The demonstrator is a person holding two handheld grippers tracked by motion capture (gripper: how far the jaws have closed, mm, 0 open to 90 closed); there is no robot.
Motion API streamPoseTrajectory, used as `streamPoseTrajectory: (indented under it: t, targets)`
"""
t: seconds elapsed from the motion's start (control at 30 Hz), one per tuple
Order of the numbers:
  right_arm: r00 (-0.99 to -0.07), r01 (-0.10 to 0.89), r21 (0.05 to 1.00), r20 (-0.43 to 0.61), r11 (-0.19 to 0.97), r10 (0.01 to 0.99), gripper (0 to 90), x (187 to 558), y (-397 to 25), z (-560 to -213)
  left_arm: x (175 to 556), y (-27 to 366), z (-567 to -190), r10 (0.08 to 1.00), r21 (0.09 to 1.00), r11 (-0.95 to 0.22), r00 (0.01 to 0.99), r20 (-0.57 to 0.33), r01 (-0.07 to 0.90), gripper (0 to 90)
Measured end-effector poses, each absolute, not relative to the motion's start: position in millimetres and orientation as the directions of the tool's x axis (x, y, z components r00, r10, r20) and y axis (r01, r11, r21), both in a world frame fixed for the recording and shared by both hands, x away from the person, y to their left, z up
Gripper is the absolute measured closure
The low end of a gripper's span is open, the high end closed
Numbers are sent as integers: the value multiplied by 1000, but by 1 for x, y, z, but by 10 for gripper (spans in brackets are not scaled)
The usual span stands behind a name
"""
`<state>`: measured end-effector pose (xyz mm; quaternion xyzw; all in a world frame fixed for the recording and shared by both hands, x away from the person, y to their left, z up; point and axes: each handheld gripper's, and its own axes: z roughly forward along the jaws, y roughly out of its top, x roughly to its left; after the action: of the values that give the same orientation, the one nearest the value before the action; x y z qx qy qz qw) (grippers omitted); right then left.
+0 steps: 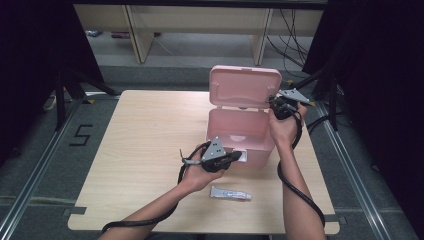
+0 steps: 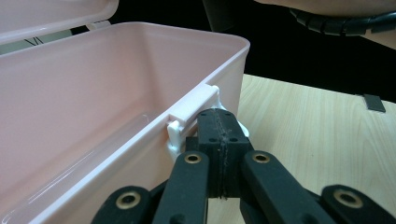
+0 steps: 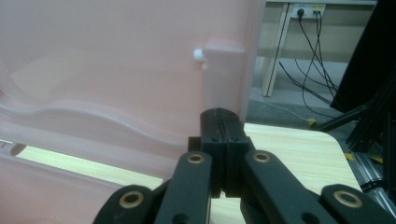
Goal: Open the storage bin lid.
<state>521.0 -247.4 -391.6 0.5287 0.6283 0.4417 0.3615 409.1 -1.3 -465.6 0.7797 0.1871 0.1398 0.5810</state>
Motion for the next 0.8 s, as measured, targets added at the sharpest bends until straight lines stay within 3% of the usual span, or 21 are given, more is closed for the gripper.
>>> streamPoseTrajectory:
  t: [0.8]
  targets:
    - [-195, 447, 892, 22, 69, 981, 900, 530, -243, -405, 410, -1, -465, 451, 957, -262, 892, 5, 127, 897]
